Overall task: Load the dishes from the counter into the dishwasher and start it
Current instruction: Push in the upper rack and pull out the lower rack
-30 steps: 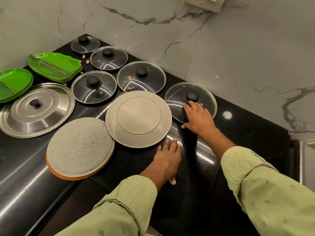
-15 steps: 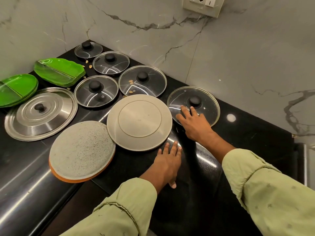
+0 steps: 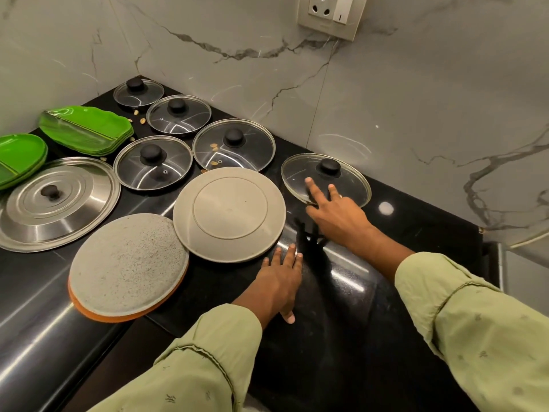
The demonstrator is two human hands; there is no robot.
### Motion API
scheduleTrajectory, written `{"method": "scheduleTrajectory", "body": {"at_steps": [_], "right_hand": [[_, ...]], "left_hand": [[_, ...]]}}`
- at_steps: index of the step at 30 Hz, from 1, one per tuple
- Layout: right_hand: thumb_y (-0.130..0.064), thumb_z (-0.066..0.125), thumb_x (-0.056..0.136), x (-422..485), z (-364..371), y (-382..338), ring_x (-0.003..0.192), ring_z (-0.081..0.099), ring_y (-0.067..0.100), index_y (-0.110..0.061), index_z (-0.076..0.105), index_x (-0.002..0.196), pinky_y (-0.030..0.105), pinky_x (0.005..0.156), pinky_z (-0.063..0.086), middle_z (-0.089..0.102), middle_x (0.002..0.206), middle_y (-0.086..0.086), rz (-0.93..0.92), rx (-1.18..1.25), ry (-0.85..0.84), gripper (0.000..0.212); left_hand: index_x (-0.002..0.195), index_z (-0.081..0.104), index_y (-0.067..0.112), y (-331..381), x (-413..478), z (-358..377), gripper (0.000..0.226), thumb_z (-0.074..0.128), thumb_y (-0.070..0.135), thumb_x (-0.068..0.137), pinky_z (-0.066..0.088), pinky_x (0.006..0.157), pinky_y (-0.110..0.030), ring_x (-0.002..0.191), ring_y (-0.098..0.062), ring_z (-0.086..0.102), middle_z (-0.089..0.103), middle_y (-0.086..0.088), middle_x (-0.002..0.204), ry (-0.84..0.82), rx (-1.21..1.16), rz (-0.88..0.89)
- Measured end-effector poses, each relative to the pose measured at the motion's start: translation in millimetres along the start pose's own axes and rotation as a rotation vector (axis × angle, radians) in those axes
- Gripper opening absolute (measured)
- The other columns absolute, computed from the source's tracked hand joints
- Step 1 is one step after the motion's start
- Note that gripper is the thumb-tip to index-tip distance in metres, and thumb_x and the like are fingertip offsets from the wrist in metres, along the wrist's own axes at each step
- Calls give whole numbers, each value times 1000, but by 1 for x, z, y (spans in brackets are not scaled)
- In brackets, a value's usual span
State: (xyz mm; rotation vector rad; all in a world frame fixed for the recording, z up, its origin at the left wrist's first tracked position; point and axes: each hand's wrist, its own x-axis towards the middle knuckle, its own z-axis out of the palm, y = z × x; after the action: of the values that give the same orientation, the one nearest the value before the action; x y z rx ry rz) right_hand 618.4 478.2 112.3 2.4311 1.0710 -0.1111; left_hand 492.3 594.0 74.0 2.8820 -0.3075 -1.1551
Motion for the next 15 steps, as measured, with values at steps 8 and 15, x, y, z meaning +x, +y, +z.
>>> {"method": "scheduleTrajectory", "body": {"at_steps": [8,15], "right_hand": [[-5,48,99,-5,-18,17,130,42,53,-16,23,138,49,82,58,10,157,32,144,40,71,47],[2,53,89,-17,-28,24,66,62,37,-16,20,142,41,52,48,63,98,21,426,319,375,65]], "left_hand": [[155,-19,8,-2,-2,1,135,84,42,75,6,122,-54,149,-40,-16,-27,-15,161,34,-23,16],[156,-17,11,-5,-2,0,133,85,40,75,5,122,-53,149,-38,-18,-26,-12,161,38,-59,23]]}}
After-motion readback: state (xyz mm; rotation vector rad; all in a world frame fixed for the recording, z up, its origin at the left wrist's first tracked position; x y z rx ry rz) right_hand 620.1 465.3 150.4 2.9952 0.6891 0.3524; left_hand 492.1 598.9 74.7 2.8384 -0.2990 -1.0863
